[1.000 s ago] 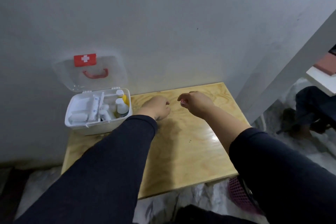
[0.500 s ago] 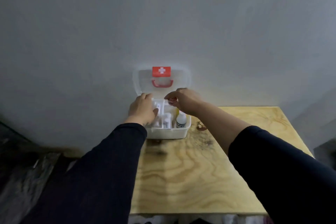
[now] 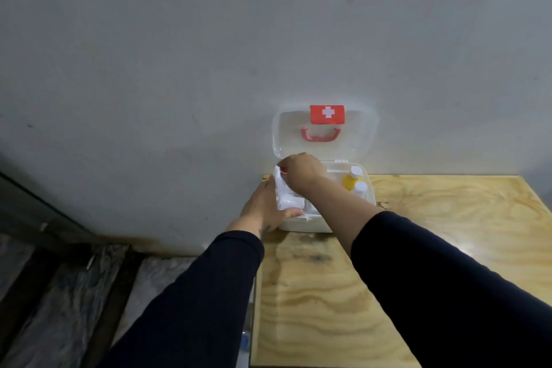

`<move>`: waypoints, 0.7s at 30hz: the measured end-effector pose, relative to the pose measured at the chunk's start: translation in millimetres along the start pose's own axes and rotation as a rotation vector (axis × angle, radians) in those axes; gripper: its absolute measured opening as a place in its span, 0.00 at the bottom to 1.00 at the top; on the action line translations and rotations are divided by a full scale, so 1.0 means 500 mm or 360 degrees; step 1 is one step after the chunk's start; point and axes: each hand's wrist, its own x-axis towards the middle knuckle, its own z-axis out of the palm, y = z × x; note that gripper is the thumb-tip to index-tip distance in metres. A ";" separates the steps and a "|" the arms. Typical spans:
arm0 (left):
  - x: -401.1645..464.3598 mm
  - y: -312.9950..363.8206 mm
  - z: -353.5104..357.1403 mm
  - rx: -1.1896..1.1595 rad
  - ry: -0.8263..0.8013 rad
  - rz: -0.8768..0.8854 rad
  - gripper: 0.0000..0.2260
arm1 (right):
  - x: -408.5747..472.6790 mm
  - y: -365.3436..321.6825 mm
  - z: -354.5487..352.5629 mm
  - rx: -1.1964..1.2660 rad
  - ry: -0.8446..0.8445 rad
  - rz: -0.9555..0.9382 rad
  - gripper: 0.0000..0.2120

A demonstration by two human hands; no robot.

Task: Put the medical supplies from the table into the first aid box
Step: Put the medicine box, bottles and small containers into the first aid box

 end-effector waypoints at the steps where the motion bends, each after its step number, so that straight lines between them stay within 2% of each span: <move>1: 0.000 -0.008 0.002 -0.0037 -0.0022 -0.0013 0.47 | 0.005 -0.006 0.004 -0.0009 -0.0010 0.0028 0.20; 5: 0.011 -0.025 0.014 -0.0018 0.0029 -0.0122 0.51 | 0.011 -0.006 0.016 0.0032 -0.0010 0.0108 0.22; 10: 0.026 -0.047 0.024 -0.0023 0.0015 -0.0153 0.50 | 0.000 -0.007 0.020 0.0162 0.0063 0.0209 0.13; 13: 0.016 -0.037 0.015 0.0023 0.0014 -0.0142 0.48 | -0.016 -0.003 0.004 0.0168 0.0130 0.0209 0.13; 16: 0.007 -0.025 0.008 0.0046 -0.0025 -0.0136 0.46 | -0.037 0.009 -0.036 0.0159 0.0312 0.0160 0.13; 19: 0.006 -0.027 0.007 0.0057 -0.0010 -0.0110 0.46 | -0.057 0.030 -0.074 0.0038 0.0633 0.0101 0.10; 21: 0.008 -0.032 0.010 0.0062 0.0001 -0.0115 0.48 | -0.065 0.049 -0.095 -0.0051 0.0844 0.0102 0.11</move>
